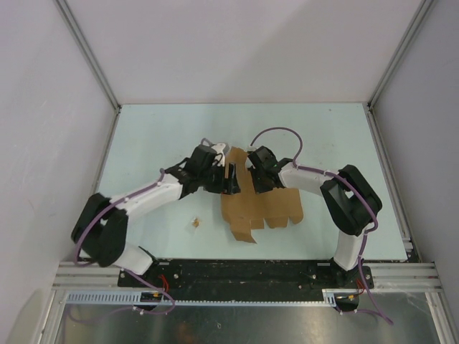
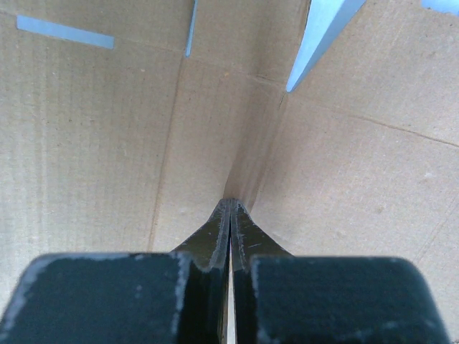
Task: Fold the paper box
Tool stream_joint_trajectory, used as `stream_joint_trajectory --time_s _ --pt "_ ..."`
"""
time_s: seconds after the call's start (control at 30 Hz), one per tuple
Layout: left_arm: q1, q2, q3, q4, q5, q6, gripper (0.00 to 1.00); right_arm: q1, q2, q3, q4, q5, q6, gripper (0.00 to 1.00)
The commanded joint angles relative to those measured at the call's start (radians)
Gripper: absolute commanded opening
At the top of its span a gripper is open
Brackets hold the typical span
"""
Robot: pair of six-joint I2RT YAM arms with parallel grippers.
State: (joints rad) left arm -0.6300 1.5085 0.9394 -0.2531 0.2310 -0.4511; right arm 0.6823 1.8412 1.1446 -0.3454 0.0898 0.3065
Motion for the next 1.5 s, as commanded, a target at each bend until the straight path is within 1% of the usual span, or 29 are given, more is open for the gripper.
stream_joint_trajectory --time_s 0.0,0.03,0.1,0.13,0.2,0.3,0.37,0.43,0.5,0.67,0.7,0.8,0.9,1.2,1.3,1.47 --pt "0.024 -0.160 -0.050 0.017 -0.108 0.006 0.73 -0.004 0.049 -0.017 0.026 0.008 0.011 0.00" --pt "0.035 -0.177 -0.080 0.018 -0.123 -0.001 0.70 -0.004 0.046 -0.017 0.028 0.005 0.011 0.00" --pt "0.076 -0.217 -0.109 0.017 -0.151 -0.021 0.66 -0.004 0.046 -0.017 0.029 0.002 0.011 0.00" --pt "0.091 -0.225 -0.135 0.017 -0.156 -0.029 0.62 -0.004 0.044 -0.017 0.029 0.002 0.011 0.00" --pt "0.130 -0.237 -0.162 0.017 -0.173 -0.052 0.61 -0.004 0.046 -0.017 0.029 -0.001 0.011 0.00" --pt "0.161 -0.238 -0.200 0.009 -0.229 -0.089 0.55 -0.004 0.044 -0.016 0.026 0.002 0.009 0.00" --pt "0.177 -0.232 -0.221 0.008 -0.275 -0.110 0.52 -0.003 0.044 -0.017 0.025 0.001 0.009 0.00" --pt "0.185 -0.225 -0.231 -0.008 -0.361 -0.116 0.51 -0.003 0.041 -0.017 0.022 0.002 0.009 0.00" --pt "0.199 -0.203 -0.234 -0.009 -0.406 -0.118 0.50 -0.003 0.038 -0.017 0.022 0.001 0.009 0.00" --pt "0.211 -0.090 -0.199 -0.008 -0.358 -0.087 0.49 -0.001 0.036 -0.017 0.020 -0.001 0.008 0.00" --pt "0.210 -0.047 -0.191 -0.005 -0.354 -0.083 0.49 -0.001 0.035 -0.017 0.019 0.002 0.009 0.00" --pt "0.201 0.027 -0.143 0.003 -0.332 -0.058 0.49 0.002 0.033 -0.017 0.017 0.002 0.009 0.00" --pt "0.181 0.059 -0.120 0.008 -0.320 -0.047 0.48 0.002 0.035 -0.017 0.017 0.005 0.009 0.00" --pt "0.147 0.048 -0.129 0.052 -0.239 -0.047 0.48 0.000 0.044 -0.017 0.019 0.004 0.011 0.00" --pt "0.142 0.030 -0.136 0.067 -0.193 -0.049 0.47 0.002 0.047 -0.017 0.022 0.001 0.011 0.00" --pt "0.133 -0.014 -0.131 0.069 -0.167 -0.047 0.48 0.002 0.052 -0.017 0.023 -0.001 0.013 0.00"
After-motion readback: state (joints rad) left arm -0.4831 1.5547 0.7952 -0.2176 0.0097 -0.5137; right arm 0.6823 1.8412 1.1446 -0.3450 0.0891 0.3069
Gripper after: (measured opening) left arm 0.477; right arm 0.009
